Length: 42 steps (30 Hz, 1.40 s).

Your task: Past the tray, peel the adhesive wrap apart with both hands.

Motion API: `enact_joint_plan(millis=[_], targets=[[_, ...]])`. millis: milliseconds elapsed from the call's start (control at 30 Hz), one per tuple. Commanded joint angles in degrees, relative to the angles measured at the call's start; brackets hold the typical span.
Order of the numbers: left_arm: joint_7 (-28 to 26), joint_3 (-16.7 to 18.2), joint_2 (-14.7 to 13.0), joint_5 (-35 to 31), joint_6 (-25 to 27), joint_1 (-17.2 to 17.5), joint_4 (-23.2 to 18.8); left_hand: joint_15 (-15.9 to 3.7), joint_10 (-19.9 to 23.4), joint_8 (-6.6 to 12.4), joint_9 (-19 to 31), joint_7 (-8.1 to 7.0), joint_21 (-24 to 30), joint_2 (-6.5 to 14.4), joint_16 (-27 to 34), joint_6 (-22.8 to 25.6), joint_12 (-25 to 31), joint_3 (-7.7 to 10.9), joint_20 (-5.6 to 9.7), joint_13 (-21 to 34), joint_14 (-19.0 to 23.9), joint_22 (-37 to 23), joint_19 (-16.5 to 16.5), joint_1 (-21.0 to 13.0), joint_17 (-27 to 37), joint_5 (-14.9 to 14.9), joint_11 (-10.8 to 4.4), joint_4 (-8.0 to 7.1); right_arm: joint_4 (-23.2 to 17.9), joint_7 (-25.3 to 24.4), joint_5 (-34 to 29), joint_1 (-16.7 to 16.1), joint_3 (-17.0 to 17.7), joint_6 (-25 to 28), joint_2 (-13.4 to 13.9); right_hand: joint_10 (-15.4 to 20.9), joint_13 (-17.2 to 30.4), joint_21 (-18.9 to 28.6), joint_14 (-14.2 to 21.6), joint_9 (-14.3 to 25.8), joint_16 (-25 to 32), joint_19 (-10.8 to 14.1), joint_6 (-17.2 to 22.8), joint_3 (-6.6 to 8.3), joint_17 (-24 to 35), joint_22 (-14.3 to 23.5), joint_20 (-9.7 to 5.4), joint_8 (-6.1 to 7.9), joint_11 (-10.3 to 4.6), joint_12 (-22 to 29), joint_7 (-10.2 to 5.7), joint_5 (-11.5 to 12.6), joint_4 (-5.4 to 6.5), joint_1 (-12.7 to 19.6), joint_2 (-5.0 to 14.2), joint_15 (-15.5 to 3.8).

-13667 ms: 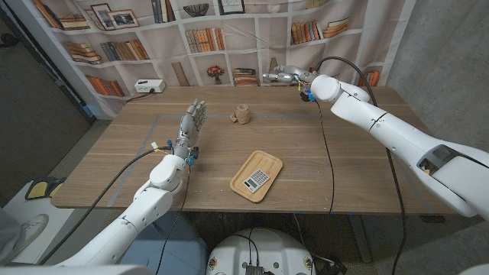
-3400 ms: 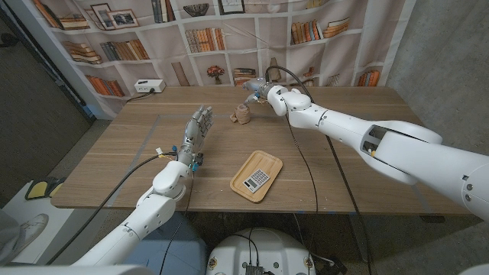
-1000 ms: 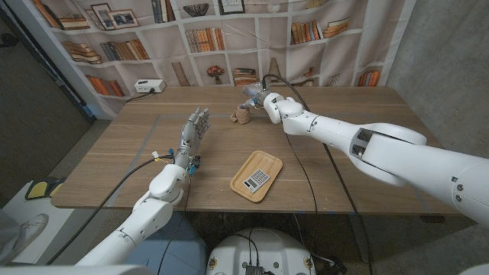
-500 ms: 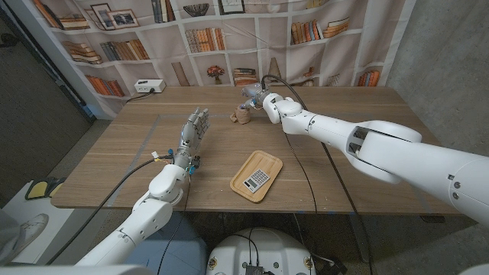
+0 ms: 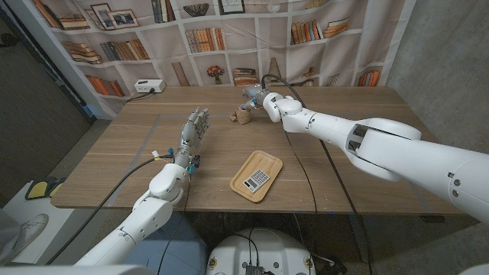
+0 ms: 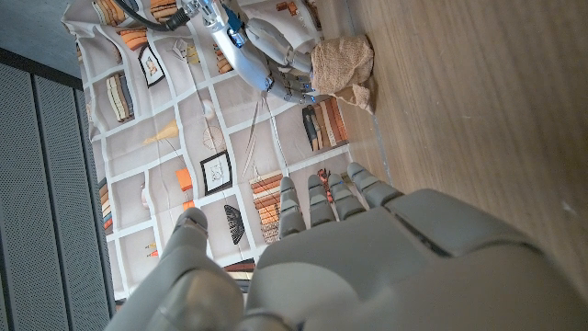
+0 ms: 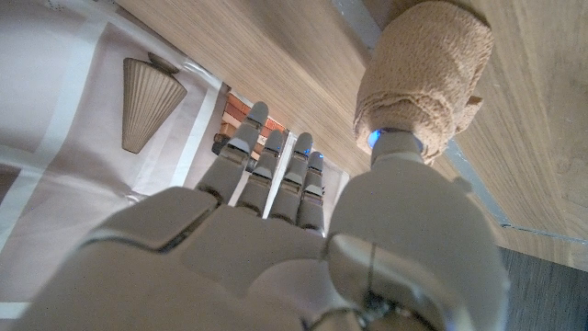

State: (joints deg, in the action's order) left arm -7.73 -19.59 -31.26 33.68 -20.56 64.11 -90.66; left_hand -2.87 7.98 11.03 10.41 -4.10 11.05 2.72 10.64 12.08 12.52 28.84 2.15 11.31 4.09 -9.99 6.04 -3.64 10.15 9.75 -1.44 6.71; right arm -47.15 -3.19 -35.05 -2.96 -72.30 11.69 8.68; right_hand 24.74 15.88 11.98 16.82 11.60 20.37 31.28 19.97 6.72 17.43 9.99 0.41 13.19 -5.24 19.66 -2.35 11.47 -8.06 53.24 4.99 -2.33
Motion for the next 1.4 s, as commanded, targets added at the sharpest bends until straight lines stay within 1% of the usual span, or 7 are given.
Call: enact_joint_plan(millis=[33,367,433,800,1067,1233,1400], targets=[[0.38,-0.2,0.16,0.1,0.0,-0.41,0.4,0.22,0.28,-0.12,0.12,-0.23,0.13,0.07,-0.05,0.45,0.01,0.19,-0.26,0.27,0.17,-0.09,0.05,0.04,0.1,0.27,0.1,0.05,0.38,2.1,0.36,0.63,-0.62,-1.89,0.33,0.33,0.25,-0.13,0.14,0.11,0.22,0.14,0.19,0.01,0.28,0.23,-0.1,0.1,-0.34,0.37,0.1,0.26,-0.28,0.31,-0.59,-6.16],[0.73,-0.28,0.1,0.25,0.09,-0.63,0.48,0.2,0.37,-0.13,0.12,-0.25,0.13,0.07,-0.05,0.45,0.04,0.19,-0.22,0.27,0.16,-0.09,0.05,0.04,0.1,0.27,0.06,0.05,1.02,2.6,0.58,0.64,-0.56,-2.26,0.06,0.68,0.39,0.07,1.24,0.13,0.63,0.73,0.53,-0.14,0.34,0.23,0.03,0.06,-0.2,0.57,-0.02,0.47,-0.29,0.44,-0.82,-6.18],[0.79,-0.28,0.07,0.26,0.08,-0.66,0.47,0.22,0.39,-0.13,0.12,-0.25,0.13,0.06,-0.04,0.45,0.05,0.19,-0.24,0.27,0.17,-0.09,0.05,0.05,0.1,0.27,0.15,0.05,1.13,2.46,0.58,0.65,-0.56,-2.29,0.01,0.86,0.5,0.87,3.61,0.16,1.33,3.03,0.69,-0.23,0.05,0.26,0.13,-0.03,-0.21,0.66,0.05,0.6,-0.37,0.76,-1.07,-5.75],[0.6,-0.32,0.22,0.25,0.09,-0.71,0.53,0.24,0.28,-0.16,0.12,-0.32,0.13,0.06,-0.04,0.41,0.0,0.18,-0.23,0.27,0.17,-0.09,0.05,0.06,0.1,0.26,0.06,0.04,1.83,1.93,0.9,0.53,-0.43,-2.4,-0.4,4.23,-0.41,3.79,14.89,0.2,4.74,11.98,4.65,-0.27,-0.64,0.56,-2.01,0.98,1.0,0.59,0.03,0.57,0.41,0.3,-0.24,-9.92],[0.23,-0.3,0.24,0.12,0.22,-0.57,0.42,0.21,0.36,-0.15,0.12,-0.3,0.13,0.05,-0.04,0.44,0.02,0.18,-0.22,0.27,0.17,-0.09,0.05,0.06,0.1,0.26,-0.01,0.04,4.59,1.57,1.38,1.01,-0.88,-3.8,-1.73,6.49,-1.28,4.48,20.1,0.06,5.42,14.33,6.42,0.7,-1.38,0.63,-3.25,1.29,-0.43,0.17,-0.44,0.47,-0.02,1.47,0.75,-10.6],[0.16,-0.34,0.37,0.13,0.18,-0.63,0.49,0.19,0.41,-0.15,0.12,-0.27,0.14,0.05,-0.04,0.46,0.04,0.18,-0.2,0.28,0.15,-0.09,0.08,0.07,0.1,0.26,0.24,0.04,5.35,-0.26,1.56,0.91,-0.93,-4.85,-1.91,10.76,-2.06,4.61,24.18,-0.15,5.73,15.15,10.5,1.4,-1.75,0.69,-3.87,2.39,-1.72,0.55,-1.86,0.2,-0.49,2.66,1.09,-11.03],[0.11,-0.42,0.52,0.07,0.12,-0.7,0.62,0.16,0.32,-0.16,0.12,-0.26,0.14,0.04,-0.04,0.44,0.0,0.18,-0.2,0.28,0.16,-0.09,0.07,0.07,0.1,0.26,0.04,0.04,5.25,-0.54,1.45,0.78,-1.18,-4.6,-1.88,12.75,-2.37,4.63,25.19,-0.25,5.41,15.34,12.13,1.64,-1.98,0.74,-4.5,2.74,-2.88,0.73,-2.48,0.0,-0.54,3.0,1.13,-10.98]])
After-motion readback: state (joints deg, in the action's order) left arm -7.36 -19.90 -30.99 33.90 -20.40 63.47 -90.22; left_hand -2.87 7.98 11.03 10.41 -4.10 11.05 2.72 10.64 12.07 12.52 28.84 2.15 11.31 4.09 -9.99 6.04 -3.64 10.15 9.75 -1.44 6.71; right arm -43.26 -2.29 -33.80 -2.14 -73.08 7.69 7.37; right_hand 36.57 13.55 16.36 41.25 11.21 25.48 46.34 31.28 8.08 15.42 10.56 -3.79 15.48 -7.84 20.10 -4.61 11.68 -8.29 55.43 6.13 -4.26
